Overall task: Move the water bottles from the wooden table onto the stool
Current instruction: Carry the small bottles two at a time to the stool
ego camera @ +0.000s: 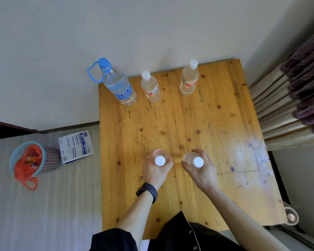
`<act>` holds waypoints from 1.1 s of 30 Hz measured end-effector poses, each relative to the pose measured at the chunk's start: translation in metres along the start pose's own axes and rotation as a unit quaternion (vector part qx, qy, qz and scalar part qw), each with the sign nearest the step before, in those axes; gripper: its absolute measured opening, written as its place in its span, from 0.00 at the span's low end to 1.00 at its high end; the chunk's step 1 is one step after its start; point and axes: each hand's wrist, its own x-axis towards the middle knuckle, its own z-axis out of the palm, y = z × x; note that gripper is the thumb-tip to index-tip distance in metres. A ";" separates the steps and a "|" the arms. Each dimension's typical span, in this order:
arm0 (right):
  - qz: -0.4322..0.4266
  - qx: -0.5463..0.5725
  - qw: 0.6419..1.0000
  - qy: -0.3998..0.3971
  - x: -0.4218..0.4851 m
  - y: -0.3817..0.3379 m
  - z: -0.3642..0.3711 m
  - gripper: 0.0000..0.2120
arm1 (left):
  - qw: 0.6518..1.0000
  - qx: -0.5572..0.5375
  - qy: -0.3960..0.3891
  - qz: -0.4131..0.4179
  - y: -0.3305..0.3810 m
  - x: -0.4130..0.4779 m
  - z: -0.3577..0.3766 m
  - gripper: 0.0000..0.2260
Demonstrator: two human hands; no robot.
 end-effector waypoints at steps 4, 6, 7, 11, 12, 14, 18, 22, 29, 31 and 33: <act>-0.003 -0.016 1.000 -0.016 0.005 -0.001 -0.009 0.22 | 0.999 0.033 -0.028 0.020 -0.003 -0.004 -0.010 0.16; 0.002 -0.017 1.000 -0.020 0.004 -0.003 -0.012 0.21 | 0.999 0.033 -0.034 0.026 -0.005 -0.009 -0.013 0.16; 0.006 -0.014 1.000 -0.016 0.002 -0.003 -0.013 0.21 | 0.998 0.029 -0.037 0.031 -0.007 -0.011 -0.016 0.15; 0.014 0.006 0.999 0.031 -0.029 -0.006 -0.024 0.20 | 0.995 0.032 -0.065 0.063 -0.013 -0.024 -0.032 0.14; 0.019 0.014 0.999 0.046 -0.042 -0.005 -0.029 0.20 | 0.993 0.035 -0.078 0.078 -0.013 -0.028 -0.036 0.13; 0.024 0.030 0.996 0.086 -0.072 -0.003 -0.042 0.19 | 0.985 0.045 -0.115 0.118 -0.003 -0.037 -0.045 0.10; 0.032 0.049 0.986 0.158 -0.137 -0.002 -0.076 0.19 | 0.955 0.067 -0.177 0.228 0.038 -0.061 -0.053 0.09; 0.052 0.063 0.964 0.252 -0.206 0.003 -0.113 0.16 | 0.909 0.083 -0.227 0.339 0.084 -0.097 -0.042 0.16; 0.119 0.136 0.887 0.424 -0.331 0.041 -0.147 0.17 | 0.803 0.142 -0.316 0.485 0.141 -0.195 0.011 0.20; 0.133 0.154 0.861 0.467 -0.376 0.058 -0.154 0.16 | 0.771 0.156 -0.334 0.520 0.152 -0.240 0.026 0.15; 0.142 0.156 0.836 0.507 -0.425 0.078 -0.157 0.16 | 0.743 0.154 -0.354 0.547 0.157 -0.290 0.038 0.12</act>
